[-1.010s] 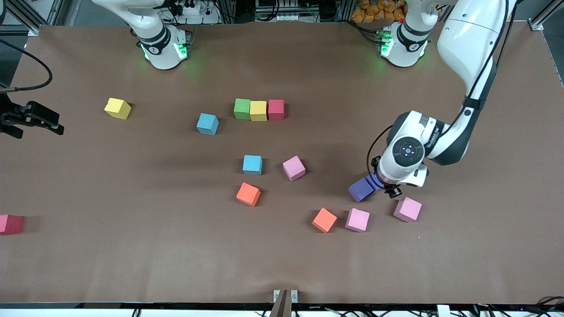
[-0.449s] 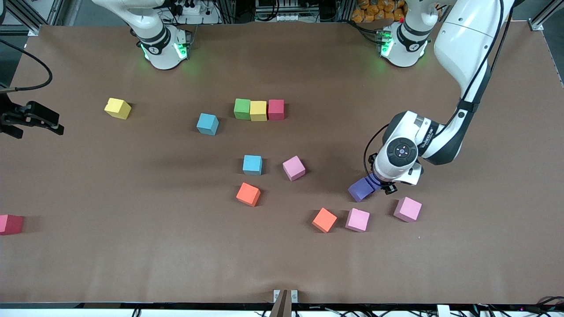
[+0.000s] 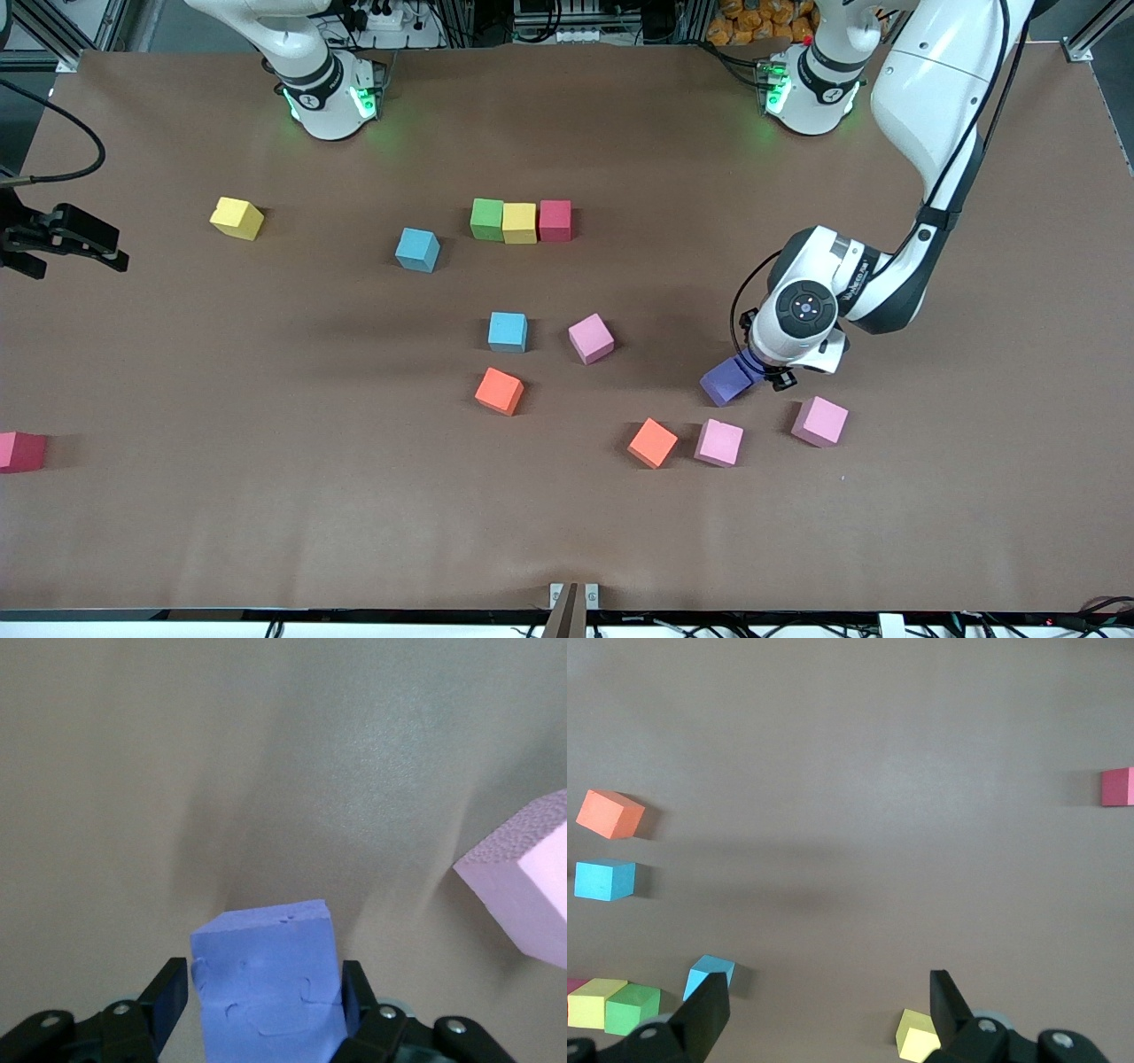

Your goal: Form number 2 with 11 blocks

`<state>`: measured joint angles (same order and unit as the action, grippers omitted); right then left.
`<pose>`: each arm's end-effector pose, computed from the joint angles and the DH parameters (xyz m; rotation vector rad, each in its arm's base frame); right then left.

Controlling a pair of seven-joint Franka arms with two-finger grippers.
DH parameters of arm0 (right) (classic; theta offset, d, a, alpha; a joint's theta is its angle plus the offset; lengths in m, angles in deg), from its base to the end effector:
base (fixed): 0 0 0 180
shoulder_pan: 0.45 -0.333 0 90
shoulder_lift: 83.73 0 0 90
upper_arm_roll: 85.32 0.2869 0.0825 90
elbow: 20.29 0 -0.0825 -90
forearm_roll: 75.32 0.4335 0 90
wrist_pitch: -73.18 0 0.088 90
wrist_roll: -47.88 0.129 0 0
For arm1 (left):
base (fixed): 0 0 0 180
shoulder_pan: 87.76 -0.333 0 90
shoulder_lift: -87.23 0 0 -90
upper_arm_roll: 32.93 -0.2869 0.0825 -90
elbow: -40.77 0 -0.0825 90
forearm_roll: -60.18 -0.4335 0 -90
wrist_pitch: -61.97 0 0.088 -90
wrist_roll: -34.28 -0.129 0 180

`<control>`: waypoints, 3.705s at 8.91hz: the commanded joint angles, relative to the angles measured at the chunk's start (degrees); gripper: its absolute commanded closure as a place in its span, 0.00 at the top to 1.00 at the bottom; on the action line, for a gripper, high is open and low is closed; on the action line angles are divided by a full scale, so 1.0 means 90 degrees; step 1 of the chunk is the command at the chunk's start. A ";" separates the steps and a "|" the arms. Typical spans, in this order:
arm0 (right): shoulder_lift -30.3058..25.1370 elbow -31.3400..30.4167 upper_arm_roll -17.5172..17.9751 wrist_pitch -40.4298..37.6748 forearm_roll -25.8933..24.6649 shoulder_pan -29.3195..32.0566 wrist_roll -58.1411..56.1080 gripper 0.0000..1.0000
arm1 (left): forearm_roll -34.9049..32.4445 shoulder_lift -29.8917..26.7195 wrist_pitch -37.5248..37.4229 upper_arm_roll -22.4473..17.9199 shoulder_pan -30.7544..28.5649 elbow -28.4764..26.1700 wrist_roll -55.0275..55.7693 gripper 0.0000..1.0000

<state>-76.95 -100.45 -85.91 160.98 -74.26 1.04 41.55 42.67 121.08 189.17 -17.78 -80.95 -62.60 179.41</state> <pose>0.6339 -0.0202 0.5860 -3.1232 -0.1173 -0.0254 0.6104 -0.2312 0.1329 -1.6421 -2.4972 -0.0945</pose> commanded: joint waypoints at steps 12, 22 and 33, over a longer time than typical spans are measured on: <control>-0.0031 0.0049 0.0065 -0.0049 0.0038 0.0089 -0.0039 1.00 | 0.0032 -0.0694 -0.1124 0.0454 -0.0074 -0.0018 -0.1592 0.00; -0.0041 0.0049 0.0075 -0.0049 -0.0011 0.0089 -0.0039 1.00 | -0.0466 0.0007 -0.0423 0.1607 0.1585 0.0851 -0.5638 0.00; -0.0041 0.0049 0.0094 -0.0078 -0.0108 0.0069 -0.0029 1.00 | -0.1364 0.1267 0.0173 0.1345 0.2893 0.1515 -0.7855 0.00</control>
<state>-76.99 -100.44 -85.77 160.97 -74.47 1.04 41.54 32.18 131.39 190.11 -4.18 -57.58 -50.58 108.66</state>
